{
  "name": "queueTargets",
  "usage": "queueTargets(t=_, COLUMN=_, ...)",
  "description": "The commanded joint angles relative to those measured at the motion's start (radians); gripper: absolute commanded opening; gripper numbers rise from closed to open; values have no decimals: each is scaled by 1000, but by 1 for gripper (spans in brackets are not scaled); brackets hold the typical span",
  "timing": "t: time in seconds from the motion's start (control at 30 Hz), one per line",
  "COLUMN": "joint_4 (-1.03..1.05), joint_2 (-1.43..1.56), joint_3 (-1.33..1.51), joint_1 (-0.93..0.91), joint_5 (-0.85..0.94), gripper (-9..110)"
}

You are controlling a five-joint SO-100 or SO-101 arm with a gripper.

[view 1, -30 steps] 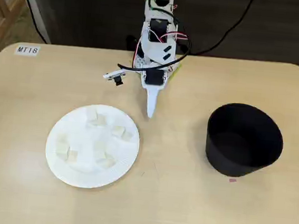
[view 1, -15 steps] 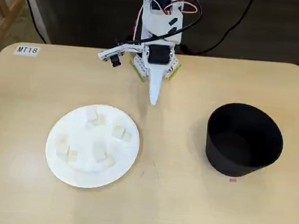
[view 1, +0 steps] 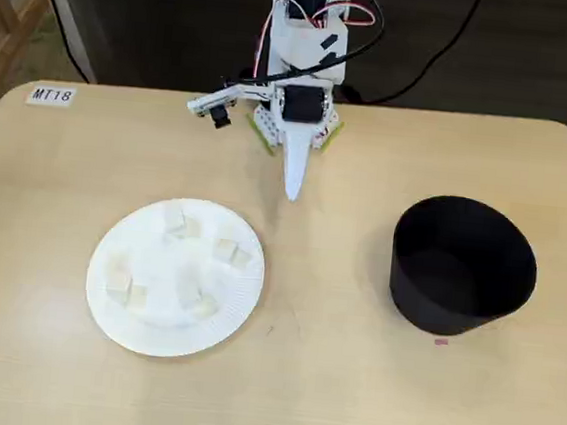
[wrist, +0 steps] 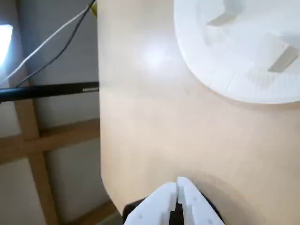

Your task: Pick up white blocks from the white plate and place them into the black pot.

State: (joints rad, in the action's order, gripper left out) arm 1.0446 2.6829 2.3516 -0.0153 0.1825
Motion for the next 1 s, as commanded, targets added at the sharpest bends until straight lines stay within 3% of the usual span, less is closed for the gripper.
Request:
queueTargets(t=0.0, joint_4=23, joint_2=-55, joint_3=-97, joint_1=-69, joint_5=-11, gripper=-2)
queueTargets(t=0.2, joint_4=100, joint_2=-224, joint_3=-244, joint_1=-328, joint_5=-74, gripper=-2)
queueTargets(t=0.43, joint_4=224, joint_2=-494, joint_3=-463, joint_1=-578, joint_5=-14, gripper=-2)
queueTargets(t=0.8, joint_4=385, joint_2=-986, joint_3=-887, joint_1=-646, joint_5=318, gripper=-2)
queueTargets(t=0.97, joint_4=385, joint_2=-1146, joint_3=-1020, joint_1=-644, joint_5=354, gripper=0)
